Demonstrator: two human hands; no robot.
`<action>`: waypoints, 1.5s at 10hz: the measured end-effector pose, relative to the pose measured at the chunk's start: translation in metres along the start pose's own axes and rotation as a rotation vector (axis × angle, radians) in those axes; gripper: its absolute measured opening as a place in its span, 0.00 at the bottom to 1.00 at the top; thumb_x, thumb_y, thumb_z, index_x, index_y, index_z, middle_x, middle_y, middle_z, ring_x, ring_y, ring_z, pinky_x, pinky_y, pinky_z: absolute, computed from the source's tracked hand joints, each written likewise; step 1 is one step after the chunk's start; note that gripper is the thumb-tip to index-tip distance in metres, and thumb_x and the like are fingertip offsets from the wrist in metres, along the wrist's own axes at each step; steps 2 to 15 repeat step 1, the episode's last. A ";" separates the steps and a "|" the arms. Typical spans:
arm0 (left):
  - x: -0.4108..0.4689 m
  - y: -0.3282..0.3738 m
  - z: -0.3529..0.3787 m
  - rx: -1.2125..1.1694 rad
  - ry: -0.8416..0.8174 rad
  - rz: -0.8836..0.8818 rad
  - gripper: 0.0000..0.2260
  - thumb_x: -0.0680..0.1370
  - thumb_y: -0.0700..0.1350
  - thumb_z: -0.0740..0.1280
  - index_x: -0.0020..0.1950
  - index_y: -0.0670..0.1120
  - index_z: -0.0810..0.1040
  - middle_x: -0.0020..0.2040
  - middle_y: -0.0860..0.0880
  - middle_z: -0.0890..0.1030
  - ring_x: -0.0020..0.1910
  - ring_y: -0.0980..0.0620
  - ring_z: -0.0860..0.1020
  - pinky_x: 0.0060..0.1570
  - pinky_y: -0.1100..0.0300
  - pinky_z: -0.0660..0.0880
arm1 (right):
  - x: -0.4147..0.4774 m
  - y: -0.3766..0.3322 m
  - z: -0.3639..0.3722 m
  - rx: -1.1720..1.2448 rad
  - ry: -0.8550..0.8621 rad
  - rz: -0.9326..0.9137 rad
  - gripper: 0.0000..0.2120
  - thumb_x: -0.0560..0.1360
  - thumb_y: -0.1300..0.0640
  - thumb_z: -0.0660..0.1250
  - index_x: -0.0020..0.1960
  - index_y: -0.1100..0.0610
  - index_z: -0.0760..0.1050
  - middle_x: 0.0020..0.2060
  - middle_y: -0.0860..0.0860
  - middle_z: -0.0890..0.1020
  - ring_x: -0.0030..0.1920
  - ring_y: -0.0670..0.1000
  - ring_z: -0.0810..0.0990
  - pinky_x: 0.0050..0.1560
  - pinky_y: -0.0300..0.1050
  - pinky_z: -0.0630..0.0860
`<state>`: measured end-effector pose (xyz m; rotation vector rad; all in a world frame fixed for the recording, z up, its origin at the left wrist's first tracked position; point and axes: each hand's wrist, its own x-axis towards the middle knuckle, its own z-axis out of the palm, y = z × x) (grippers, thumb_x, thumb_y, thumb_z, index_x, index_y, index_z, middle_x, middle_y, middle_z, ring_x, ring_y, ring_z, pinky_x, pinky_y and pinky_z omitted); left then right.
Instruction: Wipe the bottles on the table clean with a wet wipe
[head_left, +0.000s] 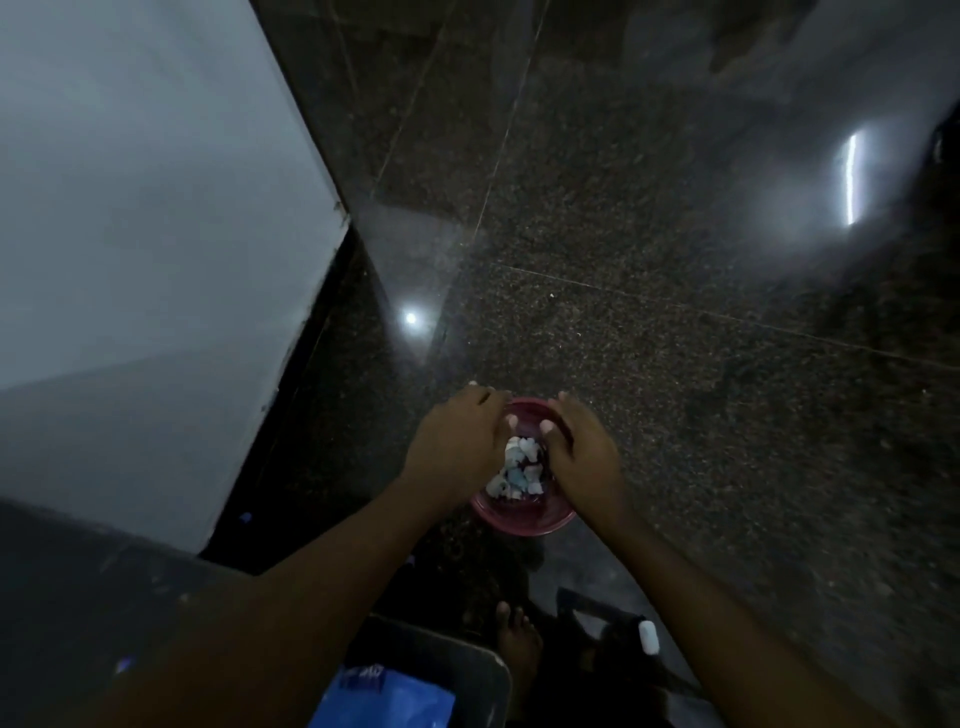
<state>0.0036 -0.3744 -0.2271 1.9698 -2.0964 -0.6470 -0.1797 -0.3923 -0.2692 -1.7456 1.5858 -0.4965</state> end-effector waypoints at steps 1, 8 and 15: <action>-0.021 0.010 -0.031 0.079 0.069 0.031 0.21 0.85 0.54 0.55 0.75 0.47 0.70 0.74 0.47 0.72 0.78 0.46 0.64 0.74 0.46 0.66 | -0.013 -0.030 -0.018 -0.033 0.024 -0.090 0.22 0.81 0.48 0.57 0.72 0.55 0.70 0.74 0.51 0.68 0.76 0.50 0.61 0.73 0.57 0.62; -0.021 0.010 -0.031 0.079 0.069 0.031 0.21 0.85 0.54 0.55 0.75 0.47 0.70 0.74 0.47 0.72 0.78 0.46 0.64 0.74 0.46 0.66 | -0.013 -0.030 -0.018 -0.033 0.024 -0.090 0.22 0.81 0.48 0.57 0.72 0.55 0.70 0.74 0.51 0.68 0.76 0.50 0.61 0.73 0.57 0.62; -0.021 0.010 -0.031 0.079 0.069 0.031 0.21 0.85 0.54 0.55 0.75 0.47 0.70 0.74 0.47 0.72 0.78 0.46 0.64 0.74 0.46 0.66 | -0.013 -0.030 -0.018 -0.033 0.024 -0.090 0.22 0.81 0.48 0.57 0.72 0.55 0.70 0.74 0.51 0.68 0.76 0.50 0.61 0.73 0.57 0.62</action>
